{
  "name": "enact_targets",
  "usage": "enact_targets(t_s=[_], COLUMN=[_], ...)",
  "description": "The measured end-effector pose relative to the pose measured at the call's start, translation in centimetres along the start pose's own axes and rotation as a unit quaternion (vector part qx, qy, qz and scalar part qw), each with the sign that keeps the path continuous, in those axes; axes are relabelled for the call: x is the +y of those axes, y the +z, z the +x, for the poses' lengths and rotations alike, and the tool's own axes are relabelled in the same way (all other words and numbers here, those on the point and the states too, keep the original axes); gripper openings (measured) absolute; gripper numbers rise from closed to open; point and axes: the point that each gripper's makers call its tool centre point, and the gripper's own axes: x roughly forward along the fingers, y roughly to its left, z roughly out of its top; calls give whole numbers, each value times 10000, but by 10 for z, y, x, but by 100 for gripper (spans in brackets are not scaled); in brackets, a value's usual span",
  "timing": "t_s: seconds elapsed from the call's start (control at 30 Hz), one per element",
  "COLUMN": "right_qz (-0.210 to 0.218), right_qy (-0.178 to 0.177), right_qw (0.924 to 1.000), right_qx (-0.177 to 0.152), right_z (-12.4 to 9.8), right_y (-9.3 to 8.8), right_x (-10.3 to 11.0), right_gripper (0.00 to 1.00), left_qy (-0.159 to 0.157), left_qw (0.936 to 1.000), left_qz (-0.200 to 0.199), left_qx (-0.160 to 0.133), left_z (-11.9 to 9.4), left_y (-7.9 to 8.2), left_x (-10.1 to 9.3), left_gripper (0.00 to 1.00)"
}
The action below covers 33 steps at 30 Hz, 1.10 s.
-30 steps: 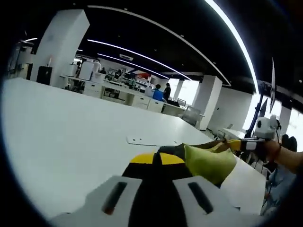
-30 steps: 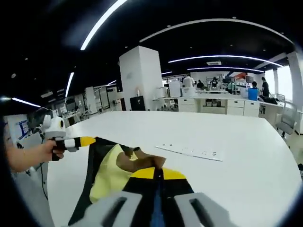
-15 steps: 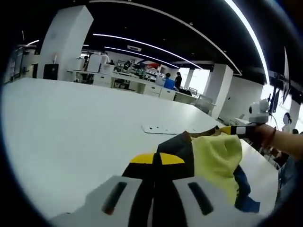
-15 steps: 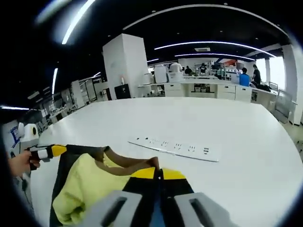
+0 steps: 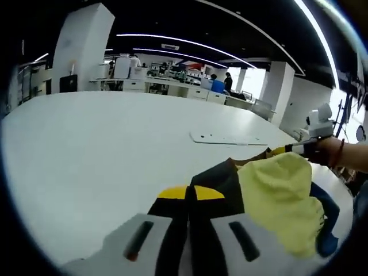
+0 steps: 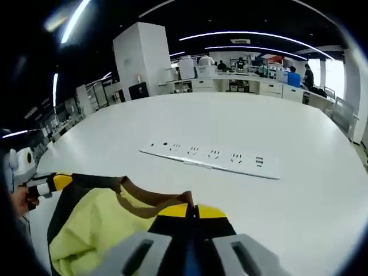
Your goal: Fold the garment on the visible template until the final outline fits inside the template.
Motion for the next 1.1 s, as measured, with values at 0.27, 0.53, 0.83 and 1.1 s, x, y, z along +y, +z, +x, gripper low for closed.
enact_targets(t_s=[0.27, 0.53, 0.83, 1.1], right_qz=[-35, 227, 380, 253], right_qy=[-44, 142, 661, 1087], right_qw=[10000, 9995, 9967, 9938], right_qx=[23, -186, -274, -7], right_z=[-13, -53, -100, -138], right_y=[3, 3, -18, -67], right_x=[2, 18, 54, 94], right_gripper=[31, 56, 76, 80], left_qy=[49, -213, -399, -669], left_qw=[9996, 9985, 9980, 9960], left_qz=[175, 235, 206, 509], left_qx=[-235, -451, -440, -310], left_z=[-11, -36, -67, -93], left_y=[14, 20, 14, -1], left_x=[-1, -21, -44, -73], left_gripper=[31, 62, 79, 83])
